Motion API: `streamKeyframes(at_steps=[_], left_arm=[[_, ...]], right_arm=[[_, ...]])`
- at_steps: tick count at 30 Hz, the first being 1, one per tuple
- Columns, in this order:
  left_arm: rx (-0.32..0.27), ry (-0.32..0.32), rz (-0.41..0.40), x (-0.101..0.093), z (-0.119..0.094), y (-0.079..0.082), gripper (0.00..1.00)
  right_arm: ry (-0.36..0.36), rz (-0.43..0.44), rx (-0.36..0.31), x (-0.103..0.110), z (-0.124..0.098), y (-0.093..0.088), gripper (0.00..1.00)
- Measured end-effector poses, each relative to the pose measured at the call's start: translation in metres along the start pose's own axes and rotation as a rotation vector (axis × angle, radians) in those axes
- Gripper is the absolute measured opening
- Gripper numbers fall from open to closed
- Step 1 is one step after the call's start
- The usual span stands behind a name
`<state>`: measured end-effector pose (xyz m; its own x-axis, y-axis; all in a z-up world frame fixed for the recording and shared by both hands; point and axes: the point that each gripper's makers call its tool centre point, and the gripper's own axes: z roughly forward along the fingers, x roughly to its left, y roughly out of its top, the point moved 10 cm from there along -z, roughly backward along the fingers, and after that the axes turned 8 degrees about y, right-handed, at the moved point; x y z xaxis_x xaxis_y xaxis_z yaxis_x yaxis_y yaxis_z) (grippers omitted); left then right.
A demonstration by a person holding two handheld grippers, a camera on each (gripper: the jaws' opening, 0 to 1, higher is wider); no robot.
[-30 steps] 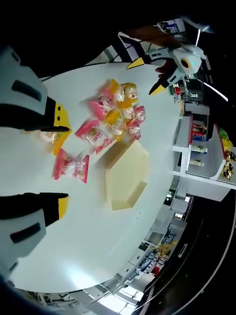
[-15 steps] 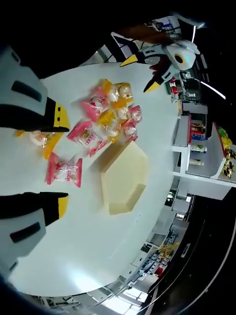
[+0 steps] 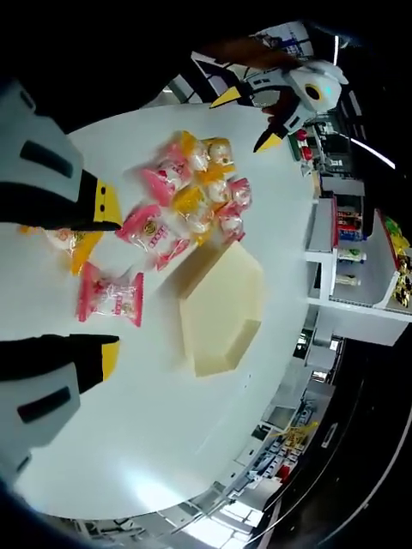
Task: Pick up the marshmallows scattered on the table and place them into the bowl on the table
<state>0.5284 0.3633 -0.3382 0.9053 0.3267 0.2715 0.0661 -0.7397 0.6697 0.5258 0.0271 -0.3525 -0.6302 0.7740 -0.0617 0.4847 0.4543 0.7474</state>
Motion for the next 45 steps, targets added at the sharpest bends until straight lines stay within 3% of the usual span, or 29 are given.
streamKeyframes(at_steps=[8,18,41,45], left_arm=[[-0.002,0.002,-0.001,0.001,0.001,0.001,0.58],[-0.009,0.002,0.010,0.000,0.000,0.004,0.58],[-0.031,-0.011,0.034,-0.004,-0.004,0.008,0.58],[-0.012,0.003,0.035,-0.002,-0.005,0.005,0.58]], right_arm=[[0.026,-0.006,0.014,0.002,0.004,0.001,0.48],[-0.004,0.001,0.025,-0.002,0.007,0.000,0.49],[0.003,0.008,0.045,-0.005,0.013,-0.002,0.50],[0.007,0.008,0.051,-0.006,0.014,-0.003,0.50]])
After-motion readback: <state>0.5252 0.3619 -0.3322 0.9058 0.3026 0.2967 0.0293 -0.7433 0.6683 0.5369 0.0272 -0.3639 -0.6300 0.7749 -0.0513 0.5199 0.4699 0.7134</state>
